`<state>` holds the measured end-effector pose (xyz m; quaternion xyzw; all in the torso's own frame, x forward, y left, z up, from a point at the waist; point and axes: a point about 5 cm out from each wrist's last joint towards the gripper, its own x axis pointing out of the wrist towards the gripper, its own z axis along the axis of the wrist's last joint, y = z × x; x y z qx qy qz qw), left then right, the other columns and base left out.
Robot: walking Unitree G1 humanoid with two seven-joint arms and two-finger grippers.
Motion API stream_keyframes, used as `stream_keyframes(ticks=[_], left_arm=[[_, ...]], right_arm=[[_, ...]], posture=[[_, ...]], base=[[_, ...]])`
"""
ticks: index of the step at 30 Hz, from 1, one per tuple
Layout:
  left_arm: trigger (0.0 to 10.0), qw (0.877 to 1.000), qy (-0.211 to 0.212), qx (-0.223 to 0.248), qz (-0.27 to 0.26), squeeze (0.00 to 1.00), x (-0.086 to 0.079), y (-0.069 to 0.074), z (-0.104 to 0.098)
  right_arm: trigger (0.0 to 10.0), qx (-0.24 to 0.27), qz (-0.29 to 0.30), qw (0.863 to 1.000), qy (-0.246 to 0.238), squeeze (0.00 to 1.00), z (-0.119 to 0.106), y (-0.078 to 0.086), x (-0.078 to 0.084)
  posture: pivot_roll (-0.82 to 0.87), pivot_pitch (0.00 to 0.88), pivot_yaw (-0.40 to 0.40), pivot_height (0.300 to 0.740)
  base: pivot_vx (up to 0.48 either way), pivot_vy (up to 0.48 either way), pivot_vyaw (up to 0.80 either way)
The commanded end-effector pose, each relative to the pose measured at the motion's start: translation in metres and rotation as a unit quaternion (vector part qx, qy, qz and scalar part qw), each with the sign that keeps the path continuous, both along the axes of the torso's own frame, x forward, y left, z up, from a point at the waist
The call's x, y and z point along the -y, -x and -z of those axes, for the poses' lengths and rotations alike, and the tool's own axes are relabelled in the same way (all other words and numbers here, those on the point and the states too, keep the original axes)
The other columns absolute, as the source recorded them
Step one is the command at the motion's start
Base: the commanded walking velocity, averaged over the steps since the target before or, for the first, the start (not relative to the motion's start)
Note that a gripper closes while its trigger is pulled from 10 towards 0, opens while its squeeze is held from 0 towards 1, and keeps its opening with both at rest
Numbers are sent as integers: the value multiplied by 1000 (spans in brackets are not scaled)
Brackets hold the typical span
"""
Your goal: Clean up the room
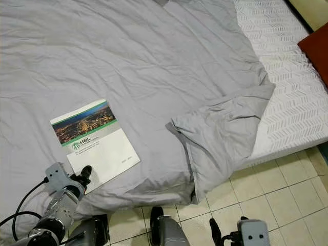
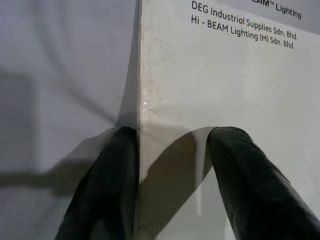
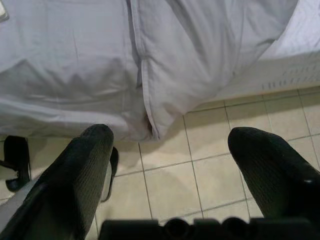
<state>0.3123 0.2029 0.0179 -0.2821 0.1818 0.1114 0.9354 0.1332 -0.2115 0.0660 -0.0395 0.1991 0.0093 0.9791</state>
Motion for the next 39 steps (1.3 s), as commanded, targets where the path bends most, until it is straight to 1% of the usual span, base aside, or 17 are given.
stream_keyframes(ticks=[1,8,11,13,14,16,21,23,25,27,30,31,32,33,35,36,39], left_arm=[[0,996,42,-66,40,0,29,19,28],[0,995,66,-65,21,0,27,22,30],[0,994,96,-48,-11,0,24,20,27],[0,994,102,-29,-3,0,28,15,22],[0,995,103,4,8,0,30,8,13],[0,995,98,19,16,0,30,5,10],[0,990,35,85,109,0,39,-5,-9],[0,988,24,93,123,0,40,-6,-11],[0,979,-21,129,157,0,38,-9,-24],[0,968,-63,155,186,0,35,-9,-35],[0,956,-95,177,213,0,34,-8,-44],[0,952,-105,184,223,0,34,-7,-48],[0,947,-118,194,227,0,34,-7,-54],[0,947,-118,194,227,0,34,-7,-54],[0,936,-173,214,218,0,26,-6,-71],[0,934,-190,218,210,0,22,-6,-77],[0,914,-258,235,206,0,16,-3,-91]], right_arm=[[10000,-25,13,1000,7,0,4,12,6],[10000,-33,17,999,8,0,3,19,7],[10000,-44,21,999,9,0,5,27,7],[10000,-45,21,999,8,0,7,26,6],[10000,-41,20,999,6,0,8,22,5],[10000,-38,21,999,5,0,9,19,6],[10000,-23,25,999,-1,0,16,1,7],[10000,-21,26,999,-3,0,18,-3,7],[10000,-1,25,1000,-15,0,18,-19,3],[10000,16,22,999,-25,0,18,-35,-1],[10000,40,22,998,-34,0,19,-59,-5],[10000,47,24,998,-37,0,18,-64,-5],[10000,58,26,997,-39,0,15,-71,-5],[10000,58,26,997,-39,0,15,-71,-5],[10000,89,39,994,-46,0,8,-89,-3],[10000,100,46,993,-49,0,5,-97,-3],[10000,135,67,987,-61,0,-3,-115,1]], posture=[[-366,547,-220,740],[-387,555,-220,740],[-384,552,-222,740],[-373,541,-213,740],[-360,525,-201,740],[-339,504,-185,740],[-259,427,-139,740],[-244,412,-131,740],[-166,323,-97,740],[-143,288,-86,740],[-90,198,-64,740],[-90,198,-64,740],[-69,155,-54,740],[-69,155,-54,740],[-32,69,-32,740],[-27,50,-28,740],[-2,0,-14,740]], base=[[0,0,0],[0,0,0],[0,0,0],[0,0,0],[0,0,0],[0,0,0],[0,0,0],[0,0,0],[0,0,0],[0,0,0],[0,0,0],[0,0,0],[0,0,0],[0,0,0],[0,0,0],[0,0,0],[0,0,0]])
